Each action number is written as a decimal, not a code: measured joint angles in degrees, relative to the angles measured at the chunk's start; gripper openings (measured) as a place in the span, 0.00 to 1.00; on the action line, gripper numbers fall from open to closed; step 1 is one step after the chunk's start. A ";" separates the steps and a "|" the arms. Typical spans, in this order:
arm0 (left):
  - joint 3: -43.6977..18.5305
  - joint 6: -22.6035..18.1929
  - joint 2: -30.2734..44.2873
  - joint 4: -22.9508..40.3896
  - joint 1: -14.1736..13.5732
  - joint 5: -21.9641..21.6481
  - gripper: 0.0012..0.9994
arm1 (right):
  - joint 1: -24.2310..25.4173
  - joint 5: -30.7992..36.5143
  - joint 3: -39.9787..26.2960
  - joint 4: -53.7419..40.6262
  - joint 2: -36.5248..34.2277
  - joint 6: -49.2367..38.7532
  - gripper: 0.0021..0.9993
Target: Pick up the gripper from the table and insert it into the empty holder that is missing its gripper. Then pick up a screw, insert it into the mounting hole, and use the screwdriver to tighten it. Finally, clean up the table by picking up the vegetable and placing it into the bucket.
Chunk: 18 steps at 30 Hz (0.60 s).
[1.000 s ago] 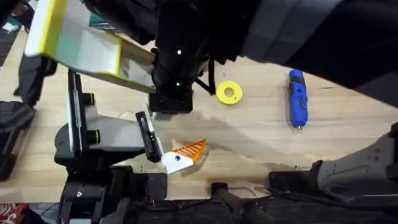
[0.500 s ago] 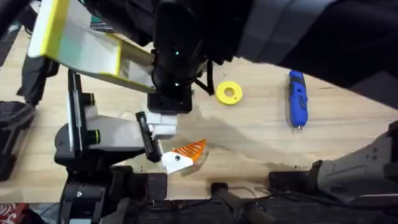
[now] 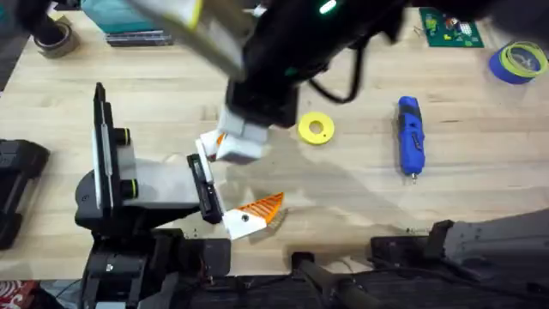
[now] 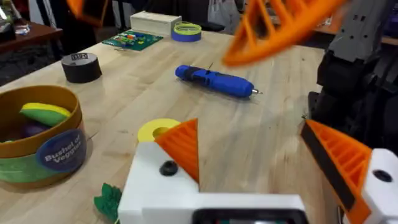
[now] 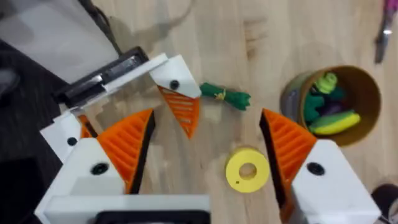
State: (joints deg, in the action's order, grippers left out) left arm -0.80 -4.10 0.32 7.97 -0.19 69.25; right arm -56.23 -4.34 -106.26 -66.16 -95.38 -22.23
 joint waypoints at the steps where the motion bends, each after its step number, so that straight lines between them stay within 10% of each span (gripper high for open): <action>1: 0.00 0.00 -0.01 0.00 0.00 -0.02 0.99 | 0.76 -0.02 0.00 -0.15 0.87 0.33 1.00; 11: 0.00 0.00 -0.02 0.00 0.00 -0.02 0.99 | 8.06 0.00 1.56 -2.52 7.95 1.92 1.00; 18: 0.00 -0.01 -0.02 0.00 0.00 -0.02 0.99 | 10.45 0.00 14.74 0.85 16.73 2.33 1.00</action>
State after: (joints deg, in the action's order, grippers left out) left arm -0.80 -4.11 0.30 7.97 -0.19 69.23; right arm -45.78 -4.34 -91.52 -65.31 -78.66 -19.90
